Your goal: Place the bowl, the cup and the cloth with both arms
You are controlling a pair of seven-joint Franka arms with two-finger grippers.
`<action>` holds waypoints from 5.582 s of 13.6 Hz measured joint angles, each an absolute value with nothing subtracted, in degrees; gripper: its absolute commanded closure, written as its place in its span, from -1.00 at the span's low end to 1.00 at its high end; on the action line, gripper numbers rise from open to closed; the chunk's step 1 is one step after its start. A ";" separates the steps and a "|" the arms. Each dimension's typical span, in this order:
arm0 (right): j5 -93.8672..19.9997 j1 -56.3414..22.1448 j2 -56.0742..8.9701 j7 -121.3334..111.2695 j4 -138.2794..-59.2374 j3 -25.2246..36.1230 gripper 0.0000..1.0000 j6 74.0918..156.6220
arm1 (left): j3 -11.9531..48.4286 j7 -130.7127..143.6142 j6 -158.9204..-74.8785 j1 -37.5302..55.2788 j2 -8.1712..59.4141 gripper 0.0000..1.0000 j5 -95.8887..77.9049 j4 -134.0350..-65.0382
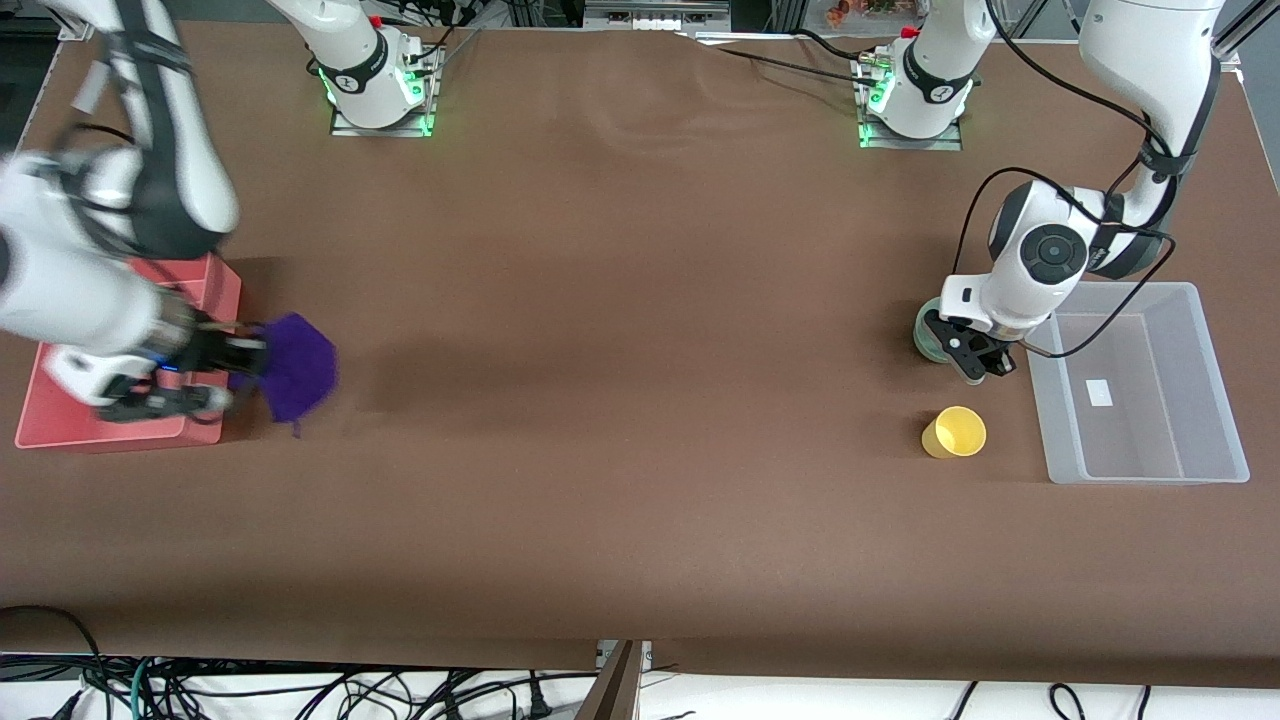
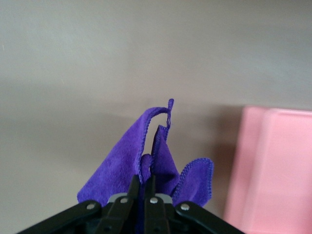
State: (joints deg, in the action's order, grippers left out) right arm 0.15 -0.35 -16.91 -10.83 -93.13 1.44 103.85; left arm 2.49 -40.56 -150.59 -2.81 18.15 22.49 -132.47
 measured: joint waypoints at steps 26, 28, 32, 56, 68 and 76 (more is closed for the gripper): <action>-8.40 7.20 -33.23 -46.74 -93.82 21.53 -1.00 111.31 | 8.89 -52.19 -106.49 -22.24 25.90 -1.00 10.11 -90.49; -9.08 7.20 -32.59 -46.74 -92.86 21.54 -1.00 111.18 | 14.34 -38.98 -102.09 -21.65 22.98 -1.00 10.04 -90.05; -9.18 6.52 -26.62 -44.36 -88.77 21.19 -1.00 102.30 | 17.99 -18.05 -107.89 -19.73 26.80 -0.99 10.04 -90.86; 0.72 2.17 -10.27 -2.12 -79.32 -2.21 -1.00 85.57 | 17.77 -29.92 -97.84 -27.69 24.20 1.00 11.89 -89.85; 1.69 2.72 -7.59 -10.78 -80.40 -0.67 -1.00 84.01 | 17.99 -45.44 -121.74 -38.36 33.23 -0.33 15.69 -94.27; 1.69 2.81 -7.97 -10.78 -80.54 -0.10 -1.00 84.04 | 24.60 -40.00 -107.20 -38.32 27.25 -1.00 15.83 -92.18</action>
